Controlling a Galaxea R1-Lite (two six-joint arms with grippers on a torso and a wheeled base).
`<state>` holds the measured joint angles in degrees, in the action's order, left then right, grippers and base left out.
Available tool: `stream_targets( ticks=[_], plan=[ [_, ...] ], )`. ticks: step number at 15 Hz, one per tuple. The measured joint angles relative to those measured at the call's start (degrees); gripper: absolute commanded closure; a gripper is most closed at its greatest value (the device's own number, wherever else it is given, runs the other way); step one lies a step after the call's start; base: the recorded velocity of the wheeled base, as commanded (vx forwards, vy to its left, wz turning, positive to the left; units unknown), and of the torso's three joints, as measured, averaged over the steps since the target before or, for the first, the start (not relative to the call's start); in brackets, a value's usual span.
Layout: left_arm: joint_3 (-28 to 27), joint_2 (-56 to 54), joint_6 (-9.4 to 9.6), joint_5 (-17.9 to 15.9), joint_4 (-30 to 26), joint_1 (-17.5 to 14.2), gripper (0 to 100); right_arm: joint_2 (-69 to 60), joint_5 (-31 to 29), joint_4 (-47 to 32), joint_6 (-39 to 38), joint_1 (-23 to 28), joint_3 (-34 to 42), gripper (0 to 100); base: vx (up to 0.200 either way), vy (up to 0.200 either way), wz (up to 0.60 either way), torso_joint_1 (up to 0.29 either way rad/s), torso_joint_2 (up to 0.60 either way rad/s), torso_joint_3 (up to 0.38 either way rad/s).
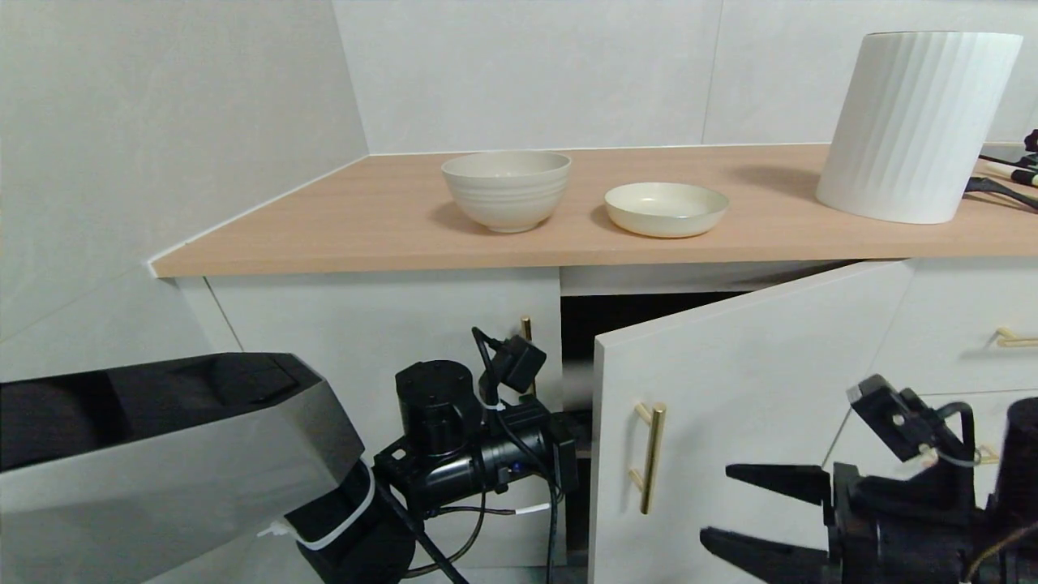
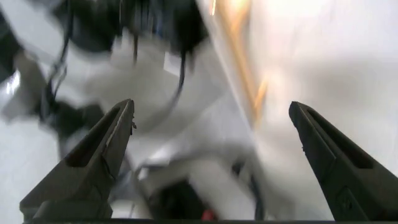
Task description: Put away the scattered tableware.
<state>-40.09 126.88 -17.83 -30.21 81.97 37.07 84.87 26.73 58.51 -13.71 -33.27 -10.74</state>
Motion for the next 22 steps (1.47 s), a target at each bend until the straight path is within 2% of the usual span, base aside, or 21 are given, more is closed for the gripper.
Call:
stream_targets(
  ticks=[2,4,11,13,19,22],
  plan=[
    [0.07,0.00,0.00,0.05,0.01,0.00,100,-1.91,0.02,-0.18,0.01,-2.04,4.68,0,0.000,0.000,0.00,0.000,0.00,0.000],
    [0.11,0.07,0.00,0.07,0.01,0.09,100,-2.55,0.00,-0.18,0.01,-3.74,6.11,0,0.000,0.000,0.00,0.000,0.00,0.000],
    [-1.22,0.40,-0.04,-0.11,-0.33,0.38,100,-2.68,0.15,-0.18,0.04,-4.85,6.78,0,-0.171,0.000,0.00,0.004,0.00,0.000],
    [-3.89,1.10,-0.11,-0.04,-1.94,0.20,100,-2.44,0.11,-0.20,0.22,-5.23,6.83,0,0.000,0.000,0.00,0.000,0.00,0.000],
    [-16.26,4.33,-0.15,0.05,-12.58,0.49,100,-1.88,0.02,-0.16,0.33,-5.57,7.22,0,0.000,0.000,0.00,0.000,0.00,0.000],
    [-18.07,3.96,-0.09,0.10,-14.31,1.93,100,-1.80,-0.05,-0.18,0.34,-5.60,7.24,0,-0.067,0.000,0.00,0.001,0.00,0.001]
  ],
)
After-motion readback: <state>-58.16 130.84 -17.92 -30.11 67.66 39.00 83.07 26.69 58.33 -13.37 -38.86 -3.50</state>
